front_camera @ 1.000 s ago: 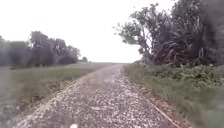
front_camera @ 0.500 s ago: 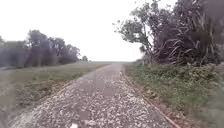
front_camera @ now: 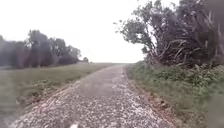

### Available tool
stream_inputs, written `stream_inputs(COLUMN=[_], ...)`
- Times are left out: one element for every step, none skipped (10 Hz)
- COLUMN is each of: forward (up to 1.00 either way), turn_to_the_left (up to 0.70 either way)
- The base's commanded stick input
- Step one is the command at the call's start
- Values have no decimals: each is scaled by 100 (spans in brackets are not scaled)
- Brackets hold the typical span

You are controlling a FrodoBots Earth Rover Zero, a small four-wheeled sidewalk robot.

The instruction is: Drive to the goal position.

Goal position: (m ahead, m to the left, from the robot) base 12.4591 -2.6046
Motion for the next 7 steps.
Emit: stream_inputs(forward=[70,70,70,70,70,70,70], turn_to_the_left=[0,0,0,0,0,0,0])
